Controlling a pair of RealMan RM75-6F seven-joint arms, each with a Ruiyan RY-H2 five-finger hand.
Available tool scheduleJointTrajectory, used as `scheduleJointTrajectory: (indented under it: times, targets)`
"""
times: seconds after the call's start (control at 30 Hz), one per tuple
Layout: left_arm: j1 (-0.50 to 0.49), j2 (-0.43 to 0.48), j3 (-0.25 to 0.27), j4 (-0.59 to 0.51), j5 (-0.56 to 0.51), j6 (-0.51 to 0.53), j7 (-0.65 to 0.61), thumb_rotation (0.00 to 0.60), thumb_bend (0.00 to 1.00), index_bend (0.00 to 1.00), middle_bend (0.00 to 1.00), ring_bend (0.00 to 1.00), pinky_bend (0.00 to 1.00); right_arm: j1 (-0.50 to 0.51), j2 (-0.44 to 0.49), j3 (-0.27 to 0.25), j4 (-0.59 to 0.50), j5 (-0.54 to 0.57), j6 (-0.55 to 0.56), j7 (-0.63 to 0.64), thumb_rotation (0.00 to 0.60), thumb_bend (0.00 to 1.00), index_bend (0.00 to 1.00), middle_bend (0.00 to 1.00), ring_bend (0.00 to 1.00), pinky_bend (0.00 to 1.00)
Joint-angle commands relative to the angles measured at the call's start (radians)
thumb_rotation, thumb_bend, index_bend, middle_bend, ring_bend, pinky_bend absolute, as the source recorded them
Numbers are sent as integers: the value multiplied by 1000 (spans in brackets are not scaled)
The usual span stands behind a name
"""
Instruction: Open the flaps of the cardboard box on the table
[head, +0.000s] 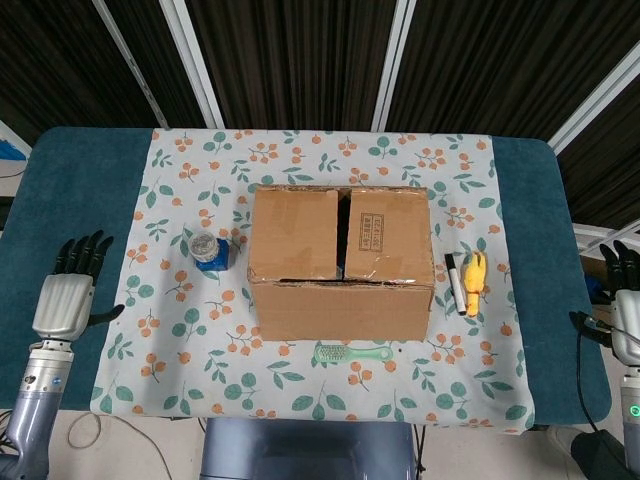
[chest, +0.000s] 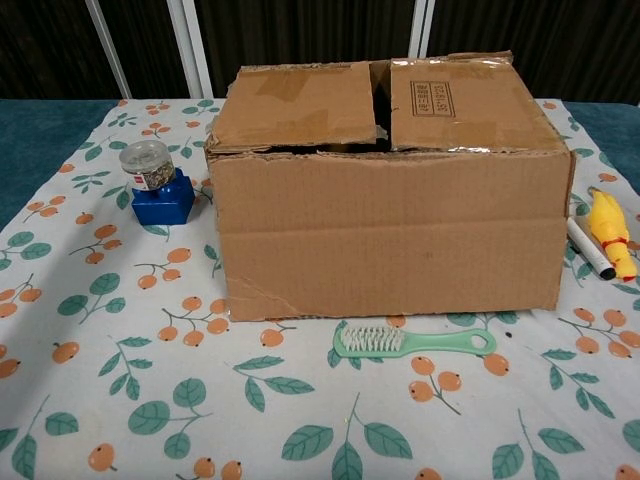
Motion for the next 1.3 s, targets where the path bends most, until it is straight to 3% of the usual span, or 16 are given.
scheduleJointTrajectory:
  times: [0.03, 0.23, 0.43, 0.67, 0.8, 1.03, 1.3]
  targets:
    - [-10, 11, 8, -7, 7, -20, 13, 600, 16, 0, 0, 0, 0, -49, -72, 5, 117, -72, 48, 60, 600, 246, 0, 0, 0, 217]
    - [-73, 115, 8, -123, 27, -120, 79, 600, 110, 0, 0, 0, 0, -70, -114, 31, 199, -109, 39, 90, 600, 259, 0, 0, 0, 217]
    - [-225, 278, -88, -276, -10, -307, 101, 600, 341, 0, 0, 0, 32, -83, -123, 59, 211, -123, 15, 114, 600, 267, 0, 0, 0, 217]
    - [-449, 375, -180, -275, 9, -564, 88, 600, 547, 0, 2, 0, 84, -94, -124, 81, 206, -125, -9, 127, 600, 267, 0, 0, 0, 217]
    - [-612, 371, -216, -207, 36, -739, 63, 600, 603, 0, 10, 0, 126, -101, -122, 94, 202, -132, -17, 125, 600, 269, 0, 0, 0, 217]
    - [-870, 291, -215, -105, 101, -993, 51, 600, 633, 54, 75, 38, 175, -114, -122, 117, 200, -138, -35, 125, 600, 277, 0, 0, 0, 217]
    - [-996, 193, -170, -24, 122, -1078, 53, 600, 637, 78, 120, 72, 212, -125, -120, 136, 196, -140, -53, 128, 600, 284, 0, 0, 0, 217]
